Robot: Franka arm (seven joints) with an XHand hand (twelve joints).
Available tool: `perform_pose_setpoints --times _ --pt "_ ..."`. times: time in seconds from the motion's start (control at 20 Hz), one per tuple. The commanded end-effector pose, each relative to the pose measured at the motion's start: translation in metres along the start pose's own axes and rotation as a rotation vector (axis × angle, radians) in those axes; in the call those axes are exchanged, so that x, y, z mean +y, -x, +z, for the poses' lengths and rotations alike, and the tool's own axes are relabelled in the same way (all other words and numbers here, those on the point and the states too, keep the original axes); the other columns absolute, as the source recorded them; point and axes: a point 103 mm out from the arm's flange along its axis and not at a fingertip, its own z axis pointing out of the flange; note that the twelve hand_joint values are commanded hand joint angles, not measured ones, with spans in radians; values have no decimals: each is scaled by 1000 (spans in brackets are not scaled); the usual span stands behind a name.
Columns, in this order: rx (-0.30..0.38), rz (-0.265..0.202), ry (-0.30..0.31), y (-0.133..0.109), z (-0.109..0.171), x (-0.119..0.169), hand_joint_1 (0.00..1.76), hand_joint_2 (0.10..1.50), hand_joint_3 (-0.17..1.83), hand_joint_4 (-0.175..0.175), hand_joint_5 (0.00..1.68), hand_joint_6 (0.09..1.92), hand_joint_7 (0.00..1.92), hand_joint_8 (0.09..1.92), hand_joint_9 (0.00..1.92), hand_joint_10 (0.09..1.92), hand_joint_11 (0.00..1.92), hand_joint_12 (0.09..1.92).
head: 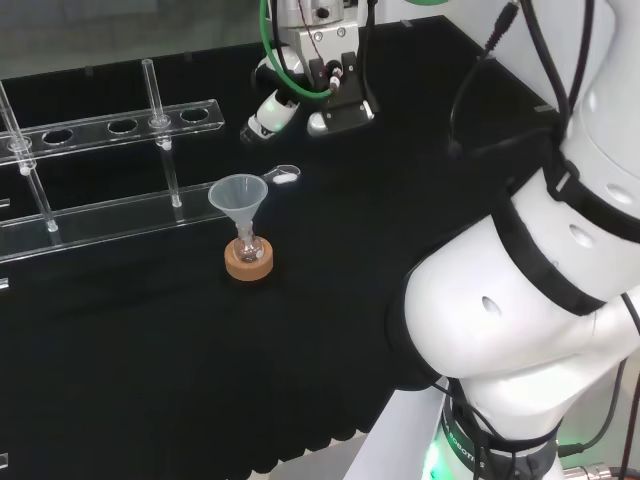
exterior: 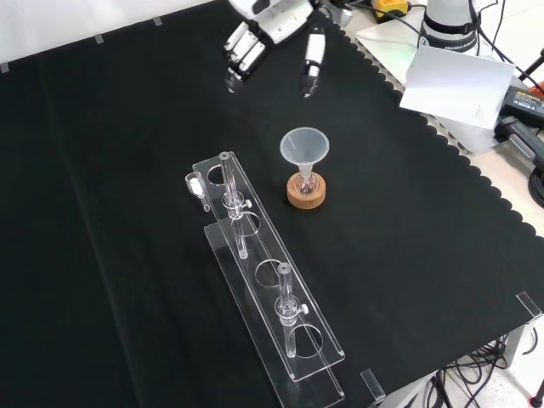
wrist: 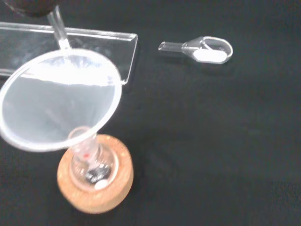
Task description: Pick up the weighing funnel.
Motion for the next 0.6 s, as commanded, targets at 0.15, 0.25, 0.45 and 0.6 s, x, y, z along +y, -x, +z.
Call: perform_pose_setpoints --times 0.15,0.25,0.45,0.6 --pt "-11 27 -32 35 -6 67 722 855 -27 -57 393 87 254 719 461 679 284 1380" --pt "-2 21 -62 43 -1 94 738 855 -28 -54 422 87 264 716 474 671 297 1375" --pt "-2 10 -53 56 17 126 758 852 -32 -51 454 87 275 715 484 664 309 1367" --pt "-16 5 -65 58 30 141 781 842 -39 -48 473 87 283 714 491 658 320 1359"
